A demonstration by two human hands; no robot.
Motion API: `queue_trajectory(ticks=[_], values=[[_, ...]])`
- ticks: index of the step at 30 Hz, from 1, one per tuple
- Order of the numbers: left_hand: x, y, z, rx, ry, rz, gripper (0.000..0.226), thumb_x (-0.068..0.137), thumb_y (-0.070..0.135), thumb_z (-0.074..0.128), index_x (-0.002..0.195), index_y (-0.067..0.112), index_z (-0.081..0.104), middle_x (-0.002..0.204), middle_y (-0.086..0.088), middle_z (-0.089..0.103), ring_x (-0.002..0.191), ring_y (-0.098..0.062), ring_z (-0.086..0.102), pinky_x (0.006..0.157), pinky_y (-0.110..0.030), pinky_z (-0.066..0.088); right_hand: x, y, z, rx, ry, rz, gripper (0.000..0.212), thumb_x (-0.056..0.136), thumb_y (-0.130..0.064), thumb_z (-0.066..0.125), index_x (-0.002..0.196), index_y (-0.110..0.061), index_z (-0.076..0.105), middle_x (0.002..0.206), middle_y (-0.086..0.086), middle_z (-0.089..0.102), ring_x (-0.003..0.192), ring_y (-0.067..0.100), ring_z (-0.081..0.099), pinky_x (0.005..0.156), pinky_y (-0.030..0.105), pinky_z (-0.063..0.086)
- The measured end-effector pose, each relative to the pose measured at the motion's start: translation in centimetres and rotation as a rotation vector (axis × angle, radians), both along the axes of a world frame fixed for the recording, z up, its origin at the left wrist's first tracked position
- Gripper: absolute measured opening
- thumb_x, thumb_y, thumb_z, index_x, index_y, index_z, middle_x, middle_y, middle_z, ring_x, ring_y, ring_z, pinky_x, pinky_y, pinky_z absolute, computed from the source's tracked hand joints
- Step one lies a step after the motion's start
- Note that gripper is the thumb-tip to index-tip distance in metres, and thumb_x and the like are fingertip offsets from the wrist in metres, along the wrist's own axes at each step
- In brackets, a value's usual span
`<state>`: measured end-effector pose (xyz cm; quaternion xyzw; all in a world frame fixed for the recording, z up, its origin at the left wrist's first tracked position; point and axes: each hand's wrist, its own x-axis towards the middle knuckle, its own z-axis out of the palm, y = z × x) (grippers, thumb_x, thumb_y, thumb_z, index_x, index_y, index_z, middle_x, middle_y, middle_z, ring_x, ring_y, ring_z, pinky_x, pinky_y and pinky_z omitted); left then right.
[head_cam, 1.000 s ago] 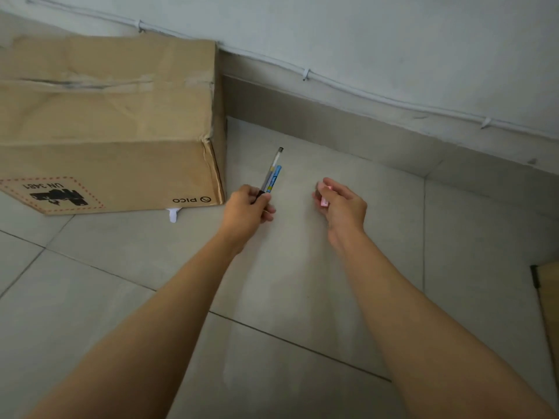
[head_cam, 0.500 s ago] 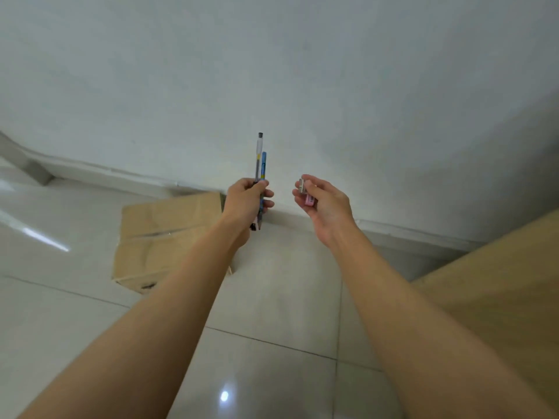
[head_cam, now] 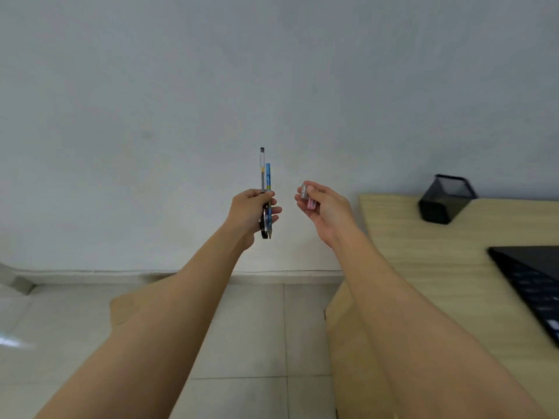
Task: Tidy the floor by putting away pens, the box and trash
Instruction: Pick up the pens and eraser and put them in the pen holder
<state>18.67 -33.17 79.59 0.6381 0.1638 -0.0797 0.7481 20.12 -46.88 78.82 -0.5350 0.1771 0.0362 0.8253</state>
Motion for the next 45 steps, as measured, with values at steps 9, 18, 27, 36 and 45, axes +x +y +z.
queue_trajectory(ticks=[9,18,27,36,45], values=[[3.5,-14.8,5.4,0.057,-0.101,-0.11,0.01,0.089,0.014,0.059,0.093,0.004,0.06,0.072,-0.004,0.054,0.067,-0.014,0.055,0.062,-0.025,0.048,0.6,-14.5,5.2,-0.09,-0.017,-0.133,0.011,0.091,0.001,0.05,0.09,-0.001,0.061,0.084,0.012,0.063,0.071,0.019,0.063,0.072,0.026,0.055],[8.4,-29.8,1.7,0.033,-0.04,-0.029,0.013,0.085,0.012,0.063,0.092,0.001,0.066,0.069,-0.004,0.057,0.065,-0.015,0.052,0.066,-0.028,0.046,5.8,-30.3,2.0,-0.532,-0.04,-0.323,0.015,0.088,-0.001,0.054,0.088,-0.011,0.065,0.081,0.007,0.064,0.074,0.019,0.065,0.066,0.02,0.055],[12.9,-37.0,-1.3,0.045,-0.04,0.067,0.009,0.085,0.014,0.064,0.088,0.006,0.067,0.071,-0.004,0.061,0.076,-0.019,0.058,0.084,-0.035,0.05,10.8,-36.7,-3.1,-0.952,-0.182,-0.144,0.017,0.079,-0.023,0.06,0.069,-0.037,0.062,0.075,-0.005,0.067,0.081,0.02,0.065,0.098,0.056,0.041],[13.6,-36.8,-2.5,0.138,-0.04,0.078,0.02,0.085,0.014,0.064,0.101,0.002,0.068,0.086,-0.007,0.065,0.073,-0.014,0.058,0.076,-0.027,0.049,10.4,-37.4,-4.1,-1.194,-0.127,0.042,0.014,0.082,-0.023,0.067,0.096,-0.022,0.07,0.082,-0.018,0.04,0.121,0.015,0.037,0.115,0.053,0.011],[14.4,-38.1,-0.1,0.096,-0.161,0.14,0.003,0.084,0.009,0.064,0.086,0.006,0.065,0.07,-0.004,0.062,0.064,-0.015,0.058,0.079,-0.036,0.054,9.4,-39.5,-5.0,-0.926,-0.2,-0.075,0.03,0.083,-0.013,0.065,0.113,-0.013,0.064,0.115,0.006,0.06,0.108,0.017,0.054,0.091,0.031,0.047]])
